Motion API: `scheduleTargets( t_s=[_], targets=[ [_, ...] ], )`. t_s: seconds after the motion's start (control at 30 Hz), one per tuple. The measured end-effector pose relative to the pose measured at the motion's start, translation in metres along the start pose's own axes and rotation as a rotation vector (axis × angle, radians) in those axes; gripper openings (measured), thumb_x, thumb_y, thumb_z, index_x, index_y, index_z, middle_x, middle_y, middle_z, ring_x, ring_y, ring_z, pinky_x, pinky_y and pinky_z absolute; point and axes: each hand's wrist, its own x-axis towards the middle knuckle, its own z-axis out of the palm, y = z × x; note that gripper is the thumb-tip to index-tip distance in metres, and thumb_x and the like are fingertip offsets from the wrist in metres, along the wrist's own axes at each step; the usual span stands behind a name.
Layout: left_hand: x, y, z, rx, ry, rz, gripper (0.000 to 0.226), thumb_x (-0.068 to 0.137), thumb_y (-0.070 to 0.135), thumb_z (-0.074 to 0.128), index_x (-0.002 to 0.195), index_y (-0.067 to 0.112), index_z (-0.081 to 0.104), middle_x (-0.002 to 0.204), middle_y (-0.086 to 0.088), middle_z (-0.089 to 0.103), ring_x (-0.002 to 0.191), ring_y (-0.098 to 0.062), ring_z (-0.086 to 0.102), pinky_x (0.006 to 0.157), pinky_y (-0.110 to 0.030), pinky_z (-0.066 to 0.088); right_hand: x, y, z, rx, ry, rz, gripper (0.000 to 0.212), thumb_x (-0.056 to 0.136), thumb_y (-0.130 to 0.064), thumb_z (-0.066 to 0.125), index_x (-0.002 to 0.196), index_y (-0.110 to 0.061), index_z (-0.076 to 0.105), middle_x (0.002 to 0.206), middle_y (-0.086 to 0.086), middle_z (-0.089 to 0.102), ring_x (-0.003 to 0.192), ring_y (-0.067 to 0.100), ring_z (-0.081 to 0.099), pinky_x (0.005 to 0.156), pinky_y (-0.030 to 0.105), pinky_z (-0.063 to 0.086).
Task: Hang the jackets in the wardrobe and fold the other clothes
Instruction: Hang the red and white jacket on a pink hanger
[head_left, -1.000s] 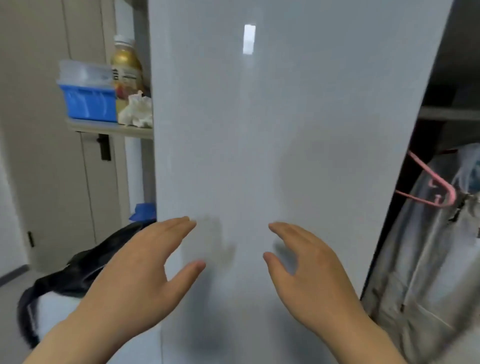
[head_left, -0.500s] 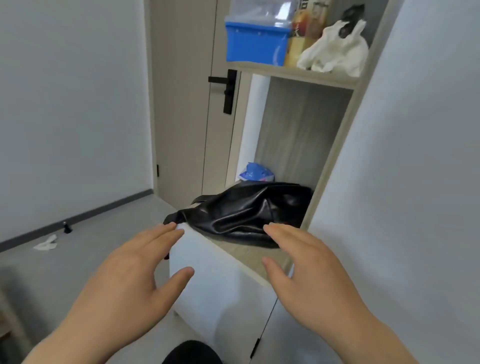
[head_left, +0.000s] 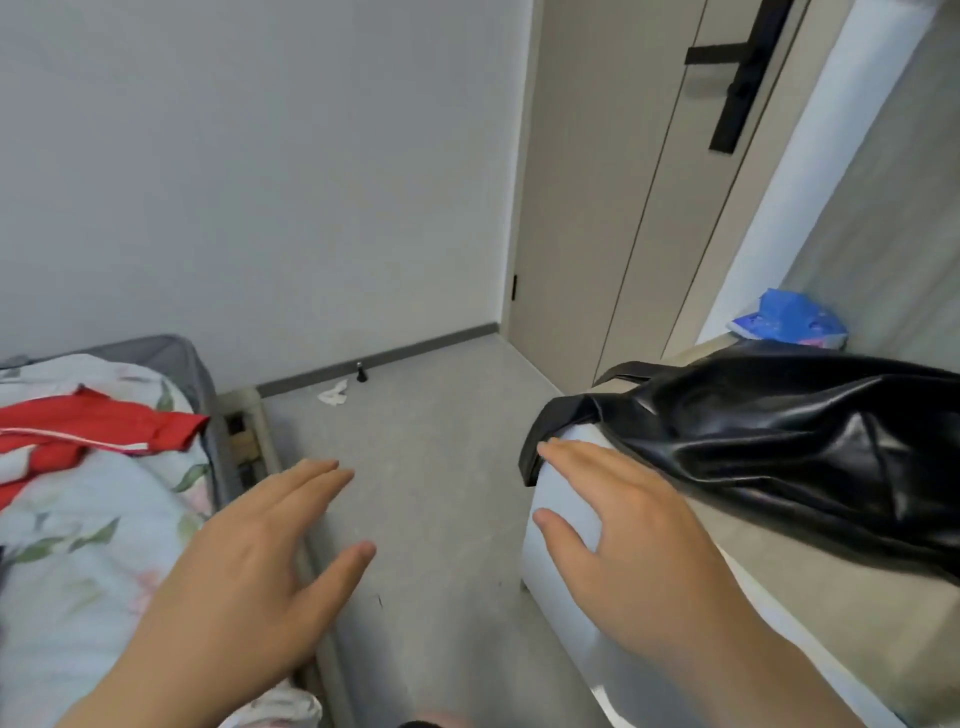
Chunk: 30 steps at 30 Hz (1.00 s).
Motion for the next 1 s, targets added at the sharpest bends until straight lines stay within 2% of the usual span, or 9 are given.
scheduleTargets(
  t_s=[0.07, 0.13, 0.23, 0.37, 0.53, 0.63, 0.73, 0.83, 1.0],
  targets=[
    [0.024, -0.015, 0.019, 0.088, -0.033, -0.038, 0.07, 0.08, 0.059, 0.044, 0.122, 0.01, 0.069, 0.122, -0.006, 0.069, 0.114, -0.022, 0.064, 0.091, -0.036, 0.046, 0.023, 0.009, 0.025, -0.006, -0.015, -0.018, 0.045, 0.077, -0.032, 0.068, 0.12, -0.018, 0.07, 0.118, -0.009, 0.071, 0.108, 0.012, 0.066, 0.091, 0.024, 0.042],
    [0.051, -0.029, 0.04, 0.141, -0.066, -0.063, 0.074, 0.081, 0.058, 0.042, 0.125, 0.005, 0.066, 0.122, -0.011, 0.069, 0.116, -0.031, 0.065, 0.093, -0.042, 0.048, 0.048, 0.02, 0.051, -0.004, -0.042, -0.064, 0.044, 0.074, -0.029, 0.069, 0.116, -0.015, 0.071, 0.113, -0.005, 0.072, 0.103, 0.017, 0.069, 0.087, 0.028, 0.047],
    [0.084, -0.037, 0.054, 0.153, -0.095, -0.099, 0.076, 0.081, 0.058, 0.039, 0.129, 0.005, 0.063, 0.129, -0.011, 0.065, 0.124, -0.031, 0.059, 0.1, -0.042, 0.044, 0.082, 0.027, 0.071, -0.016, -0.082, -0.132, 0.044, 0.075, -0.027, 0.069, 0.117, -0.013, 0.068, 0.113, -0.003, 0.071, 0.105, 0.018, 0.065, 0.087, 0.031, 0.049],
    [0.119, -0.046, 0.036, 0.147, -0.059, -0.161, 0.07, 0.084, 0.054, 0.045, 0.131, 0.005, 0.061, 0.131, -0.011, 0.064, 0.125, -0.031, 0.058, 0.102, -0.041, 0.041, 0.131, 0.022, 0.079, -0.016, -0.111, -0.186, 0.042, 0.08, -0.023, 0.073, 0.119, -0.012, 0.068, 0.116, -0.001, 0.07, 0.108, 0.019, 0.064, 0.091, 0.035, 0.047],
    [0.131, -0.067, -0.037, 0.156, -0.009, -0.338, 0.06, 0.079, 0.039, 0.062, 0.129, 0.004, 0.063, 0.129, -0.013, 0.064, 0.12, -0.033, 0.061, 0.097, -0.044, 0.047, 0.204, -0.012, 0.063, 0.014, -0.186, -0.146, 0.046, 0.077, -0.015, 0.082, 0.12, -0.006, 0.068, 0.117, 0.005, 0.071, 0.107, 0.027, 0.068, 0.09, 0.044, 0.052],
    [0.127, -0.078, -0.095, 0.189, 0.003, -0.425, 0.05, 0.086, 0.032, 0.067, 0.127, 0.004, 0.065, 0.128, -0.012, 0.066, 0.119, -0.033, 0.062, 0.097, -0.045, 0.046, 0.245, -0.046, 0.045, 0.057, -0.226, -0.175, 0.045, 0.076, -0.01, 0.082, 0.119, -0.005, 0.069, 0.115, 0.007, 0.072, 0.105, 0.029, 0.069, 0.089, 0.045, 0.053],
    [0.126, -0.085, -0.144, 0.197, -0.012, -0.475, 0.052, 0.084, 0.031, 0.076, 0.128, 0.005, 0.064, 0.129, -0.012, 0.065, 0.12, -0.033, 0.062, 0.097, -0.043, 0.044, 0.273, -0.079, 0.023, 0.072, -0.3, -0.142, 0.042, 0.079, -0.012, 0.08, 0.12, -0.007, 0.069, 0.117, 0.006, 0.072, 0.108, 0.028, 0.068, 0.093, 0.042, 0.05],
    [0.128, -0.084, -0.192, 0.177, -0.056, -0.519, 0.053, 0.08, 0.03, 0.08, 0.124, 0.004, 0.067, 0.125, -0.013, 0.067, 0.114, -0.034, 0.065, 0.093, -0.044, 0.048, 0.298, -0.111, -0.003, 0.063, -0.424, -0.139, 0.042, 0.082, -0.014, 0.078, 0.123, -0.01, 0.068, 0.122, 0.005, 0.07, 0.113, 0.027, 0.065, 0.096, 0.041, 0.048],
    [0.13, -0.09, -0.257, 0.126, -0.094, -0.599, 0.057, 0.076, 0.028, 0.083, 0.124, 0.003, 0.066, 0.124, -0.013, 0.068, 0.114, -0.034, 0.065, 0.094, -0.046, 0.05, 0.344, -0.156, -0.033, 0.029, -0.555, -0.222, 0.043, 0.081, -0.013, 0.079, 0.123, -0.009, 0.069, 0.121, 0.007, 0.07, 0.112, 0.03, 0.066, 0.096, 0.044, 0.049]
  ],
)
